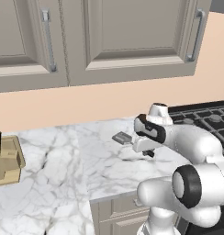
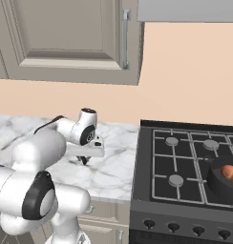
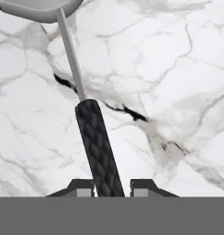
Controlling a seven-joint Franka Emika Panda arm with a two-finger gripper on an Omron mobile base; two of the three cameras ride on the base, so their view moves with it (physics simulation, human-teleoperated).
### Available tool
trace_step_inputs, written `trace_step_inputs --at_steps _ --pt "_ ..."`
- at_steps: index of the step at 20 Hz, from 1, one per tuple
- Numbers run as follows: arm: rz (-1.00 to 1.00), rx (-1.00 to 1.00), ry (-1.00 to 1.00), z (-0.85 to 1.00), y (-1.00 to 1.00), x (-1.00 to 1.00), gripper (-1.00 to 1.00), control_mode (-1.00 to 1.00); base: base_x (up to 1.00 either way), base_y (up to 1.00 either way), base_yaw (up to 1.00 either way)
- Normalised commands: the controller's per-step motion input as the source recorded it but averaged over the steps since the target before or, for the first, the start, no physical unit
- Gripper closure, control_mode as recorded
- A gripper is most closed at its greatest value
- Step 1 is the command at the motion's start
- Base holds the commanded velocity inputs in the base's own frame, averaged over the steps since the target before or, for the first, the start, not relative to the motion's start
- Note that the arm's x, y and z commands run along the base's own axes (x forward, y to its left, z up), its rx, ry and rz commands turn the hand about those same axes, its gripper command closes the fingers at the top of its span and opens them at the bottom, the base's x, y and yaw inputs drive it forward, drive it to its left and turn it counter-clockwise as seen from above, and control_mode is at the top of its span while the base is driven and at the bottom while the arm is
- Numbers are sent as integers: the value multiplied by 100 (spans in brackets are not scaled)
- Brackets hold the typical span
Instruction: Put the tomato and onion in the pot. Retrieve the spatula and lightly stir the vegetables in the pot.
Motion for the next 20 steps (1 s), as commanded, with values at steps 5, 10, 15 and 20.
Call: trace_step_inputs --at_steps 5,10,15,20 --pt "0 1 0 98 0 -98 100 -100 0 0 0" --pt "0 0 0 98 0 -93 100 -100 0 0 0" --pt "1 0 4 78 0 -49 100 -100 0 0 0" --pt "3 0 1 24 0 -5 100 -100 0 0 0"
